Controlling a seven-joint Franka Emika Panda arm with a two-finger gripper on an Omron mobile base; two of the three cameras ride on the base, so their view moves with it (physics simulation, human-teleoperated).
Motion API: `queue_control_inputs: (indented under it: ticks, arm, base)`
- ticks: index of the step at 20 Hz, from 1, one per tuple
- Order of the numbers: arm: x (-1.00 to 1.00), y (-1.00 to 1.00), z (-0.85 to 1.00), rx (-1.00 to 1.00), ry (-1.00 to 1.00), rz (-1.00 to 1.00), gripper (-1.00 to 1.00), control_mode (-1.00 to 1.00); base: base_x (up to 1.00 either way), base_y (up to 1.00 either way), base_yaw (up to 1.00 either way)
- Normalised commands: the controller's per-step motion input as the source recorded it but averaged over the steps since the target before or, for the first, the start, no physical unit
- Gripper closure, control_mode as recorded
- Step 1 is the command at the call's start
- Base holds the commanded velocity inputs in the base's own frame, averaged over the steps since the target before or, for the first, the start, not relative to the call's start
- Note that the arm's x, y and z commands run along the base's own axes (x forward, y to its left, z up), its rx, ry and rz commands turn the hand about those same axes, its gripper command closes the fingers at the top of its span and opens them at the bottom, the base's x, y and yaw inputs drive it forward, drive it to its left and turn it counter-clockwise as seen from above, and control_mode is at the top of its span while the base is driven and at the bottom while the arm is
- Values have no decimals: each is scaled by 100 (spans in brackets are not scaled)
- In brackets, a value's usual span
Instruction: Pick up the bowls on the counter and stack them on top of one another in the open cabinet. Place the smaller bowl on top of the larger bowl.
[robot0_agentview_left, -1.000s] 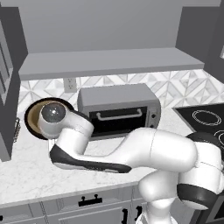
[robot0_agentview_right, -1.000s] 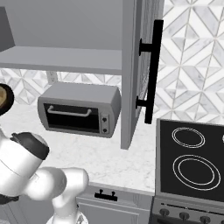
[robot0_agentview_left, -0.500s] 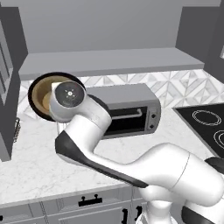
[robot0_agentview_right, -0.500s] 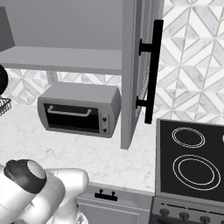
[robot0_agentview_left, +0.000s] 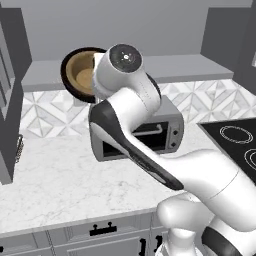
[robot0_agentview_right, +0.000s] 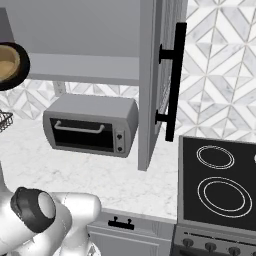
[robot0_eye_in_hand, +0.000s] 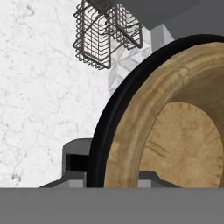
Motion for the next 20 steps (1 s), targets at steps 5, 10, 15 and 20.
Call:
queue_control_inputs:
  ticks: [5,10,15,20]
  arm:
    - [100,-68,29,0,10,-2,100,-100]
    - [100,-37,-6,0,15,-1,100,-100]
    - [100,-35,0,0,5,-2,100,-100]
    - [92,-20,-6,-10,-1,0,100,-100]
  base:
    - [0,0,0]
    - [0,0,0]
    - [0,0,0]
    - [0,0,0]
